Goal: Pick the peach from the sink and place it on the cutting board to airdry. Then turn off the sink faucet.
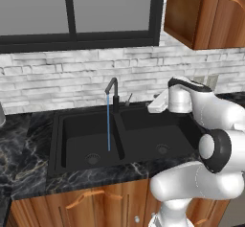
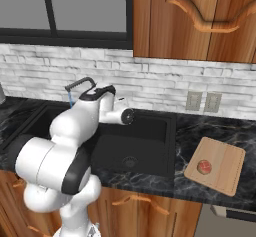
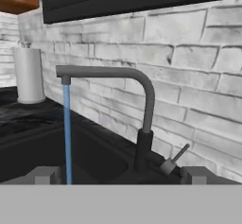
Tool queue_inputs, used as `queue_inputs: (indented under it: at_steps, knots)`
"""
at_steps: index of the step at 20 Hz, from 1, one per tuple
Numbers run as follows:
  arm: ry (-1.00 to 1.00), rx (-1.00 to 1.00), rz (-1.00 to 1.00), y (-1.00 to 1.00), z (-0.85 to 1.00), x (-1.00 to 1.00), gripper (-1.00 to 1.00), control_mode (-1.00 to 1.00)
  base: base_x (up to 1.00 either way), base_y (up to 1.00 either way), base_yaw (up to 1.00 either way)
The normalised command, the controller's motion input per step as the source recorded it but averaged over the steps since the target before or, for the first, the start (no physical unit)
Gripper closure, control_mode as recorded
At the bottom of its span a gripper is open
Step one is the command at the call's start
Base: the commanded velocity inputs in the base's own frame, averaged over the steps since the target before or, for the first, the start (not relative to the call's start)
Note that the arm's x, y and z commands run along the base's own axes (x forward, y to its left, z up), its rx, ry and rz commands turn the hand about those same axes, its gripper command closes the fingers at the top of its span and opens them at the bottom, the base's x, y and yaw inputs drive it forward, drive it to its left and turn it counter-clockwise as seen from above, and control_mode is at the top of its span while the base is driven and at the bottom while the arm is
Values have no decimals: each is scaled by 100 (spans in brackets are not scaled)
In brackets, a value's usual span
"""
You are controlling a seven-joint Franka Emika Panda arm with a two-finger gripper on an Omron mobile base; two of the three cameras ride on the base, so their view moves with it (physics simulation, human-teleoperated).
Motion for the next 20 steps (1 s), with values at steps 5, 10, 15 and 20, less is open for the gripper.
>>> queue_inputs:
  at_steps: [5, 10, 15, 20]
  knots:
    - [0, 0, 3, 5, -20, 44, -100, -100, 0, 0, 0]
    - [0, 0, 3, 10, -18, 45, -100, -100, 0, 0, 0]
    - [0, 0, 3, 7, -20, 46, -100, -100, 0, 0, 0]
    - [0, 0, 4, 1, -20, 43, -100, -100, 0, 0, 0]
